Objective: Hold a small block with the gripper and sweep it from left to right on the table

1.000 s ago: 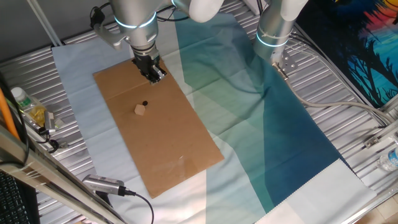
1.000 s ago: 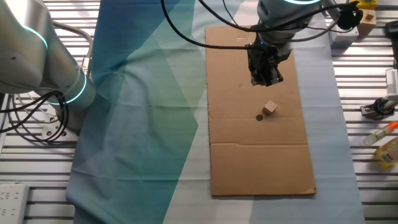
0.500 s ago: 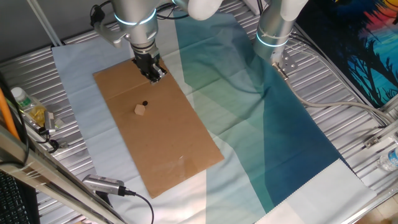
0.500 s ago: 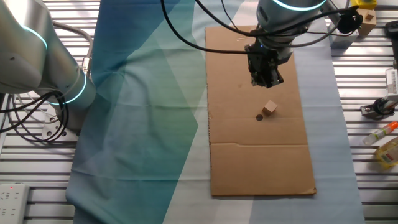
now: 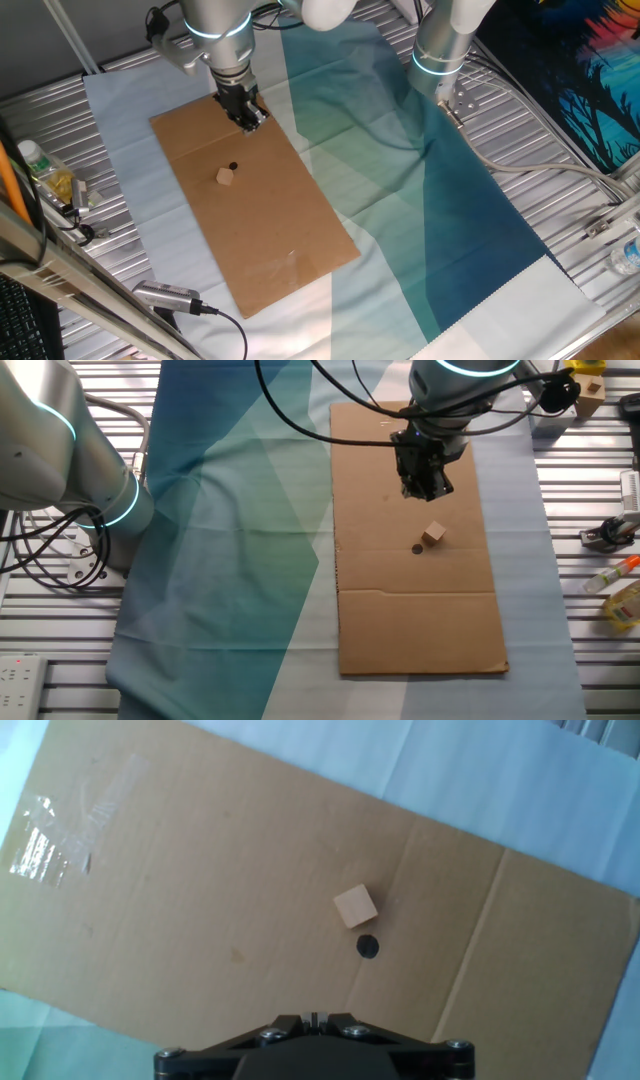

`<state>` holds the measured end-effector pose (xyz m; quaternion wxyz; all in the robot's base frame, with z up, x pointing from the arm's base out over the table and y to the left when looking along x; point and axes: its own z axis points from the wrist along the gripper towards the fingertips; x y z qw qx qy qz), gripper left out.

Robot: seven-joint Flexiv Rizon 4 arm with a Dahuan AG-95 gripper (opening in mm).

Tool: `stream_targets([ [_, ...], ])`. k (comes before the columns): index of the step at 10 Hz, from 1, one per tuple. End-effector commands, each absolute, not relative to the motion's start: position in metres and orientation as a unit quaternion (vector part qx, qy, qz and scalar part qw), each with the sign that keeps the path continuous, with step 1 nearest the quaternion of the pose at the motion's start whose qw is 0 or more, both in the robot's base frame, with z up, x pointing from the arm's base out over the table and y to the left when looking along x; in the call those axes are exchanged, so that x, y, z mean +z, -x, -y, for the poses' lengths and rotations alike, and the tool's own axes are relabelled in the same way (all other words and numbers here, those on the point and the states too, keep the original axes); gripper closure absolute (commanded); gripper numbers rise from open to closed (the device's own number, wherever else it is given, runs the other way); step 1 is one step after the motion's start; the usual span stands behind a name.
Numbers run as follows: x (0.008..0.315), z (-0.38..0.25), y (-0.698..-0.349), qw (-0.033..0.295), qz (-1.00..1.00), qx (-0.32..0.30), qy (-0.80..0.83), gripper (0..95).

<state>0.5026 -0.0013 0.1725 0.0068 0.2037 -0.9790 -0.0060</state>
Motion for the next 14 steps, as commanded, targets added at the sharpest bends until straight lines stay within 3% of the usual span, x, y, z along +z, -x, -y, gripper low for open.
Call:
stream_targets([
  [1, 0.173, 0.001, -0.502, 0.007, 0.981, -0.007, -0.196, 95.0],
  [5, 0.171, 0.004, -0.515, 0.01, 0.981, -0.01, -0.196, 95.0],
  [8, 0.166, 0.005, -0.545, 0.018, 0.98, -0.02, -0.196, 95.0],
  [14, 0.132, 0.018, -0.57, 0.024, 0.977, -0.003, -0.21, 95.0],
])
